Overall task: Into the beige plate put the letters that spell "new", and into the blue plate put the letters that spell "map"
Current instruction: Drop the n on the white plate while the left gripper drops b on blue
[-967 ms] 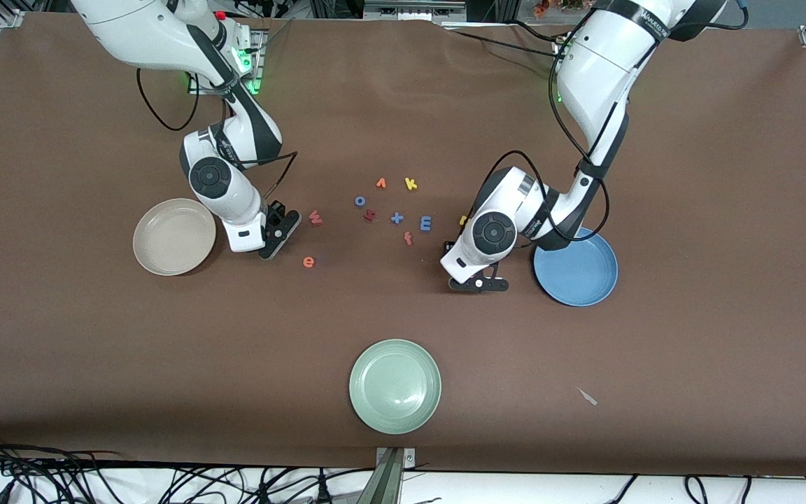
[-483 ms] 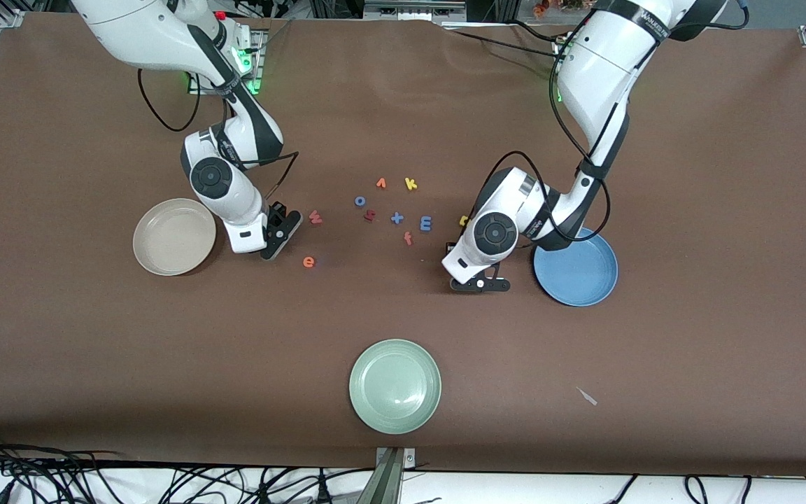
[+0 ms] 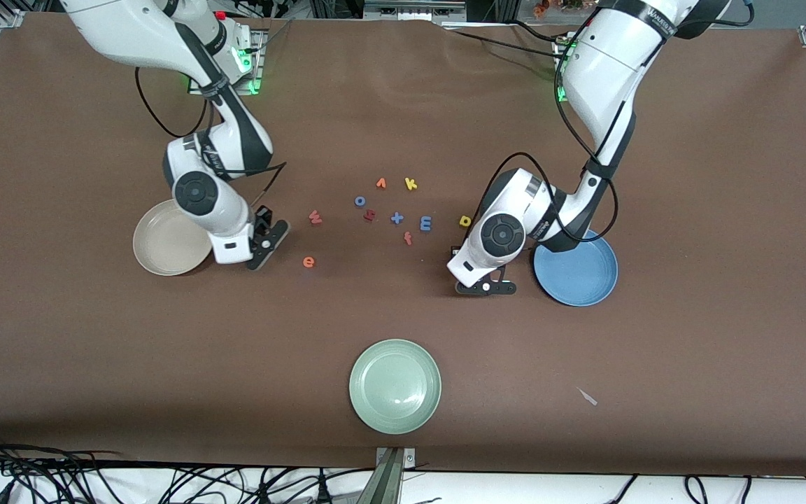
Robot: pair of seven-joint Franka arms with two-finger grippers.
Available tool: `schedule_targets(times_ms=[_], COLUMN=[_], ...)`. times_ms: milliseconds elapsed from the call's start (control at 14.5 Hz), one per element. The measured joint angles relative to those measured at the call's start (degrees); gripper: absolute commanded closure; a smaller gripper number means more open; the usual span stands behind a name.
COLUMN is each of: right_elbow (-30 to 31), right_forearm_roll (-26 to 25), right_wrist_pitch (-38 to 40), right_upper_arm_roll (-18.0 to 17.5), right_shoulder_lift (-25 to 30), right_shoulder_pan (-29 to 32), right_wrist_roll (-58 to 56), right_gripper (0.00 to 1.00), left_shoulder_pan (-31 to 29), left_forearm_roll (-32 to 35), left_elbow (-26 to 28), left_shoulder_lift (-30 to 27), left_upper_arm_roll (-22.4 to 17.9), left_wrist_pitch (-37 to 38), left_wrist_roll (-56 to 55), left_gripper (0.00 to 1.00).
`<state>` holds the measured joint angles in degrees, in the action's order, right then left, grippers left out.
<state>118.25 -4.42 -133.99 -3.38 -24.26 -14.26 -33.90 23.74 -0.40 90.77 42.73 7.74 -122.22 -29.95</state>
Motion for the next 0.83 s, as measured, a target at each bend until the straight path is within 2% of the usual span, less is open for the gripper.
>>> schedule_targets(times_ms=[483, 621, 690, 759, 828], right_elbow=[-0.2, -0.1, 0.0, 0.1, 0.1], right_forearm_roll=[0.0, 0.0, 0.0, 0.0, 0.0], right_wrist_pitch=[8.5, 9.4, 9.5, 9.7, 9.9], right_upper_arm_roll=[9.9, 12.5, 13.6, 14.5, 15.1], right_shoulder_lift=[1.9, 1.8, 1.8, 1.7, 1.6], right_shoulder_pan=[0.5, 0.6, 0.6, 0.7, 0.7], right_wrist_roll=[-7.0, -9.0, -9.5, -9.7, -9.7], right_gripper=[0.89, 0.86, 0.68, 0.01, 0.0], left_shoulder_pan=[-6.5, -9.0, -10.7, -12.5, -14.1], left_forearm_roll=[8.3, 9.0, 9.1, 9.1, 9.1], left_elbow=[-0.4, 0.2, 1.1, 2.2, 3.5], left_shoulder_lift=[-7.3, -7.3, -7.2, -7.1, -7.0], left_upper_arm_roll=[-0.4, -0.6, -0.7, -0.8, -0.8], left_wrist_pitch=[16.0, 17.8, 17.9, 17.7, 16.8], left_wrist_roll=[10.2, 14.9, 17.5, 19.8, 21.4], left_gripper=[0.88, 0.81, 0.81, 0.63, 0.12])
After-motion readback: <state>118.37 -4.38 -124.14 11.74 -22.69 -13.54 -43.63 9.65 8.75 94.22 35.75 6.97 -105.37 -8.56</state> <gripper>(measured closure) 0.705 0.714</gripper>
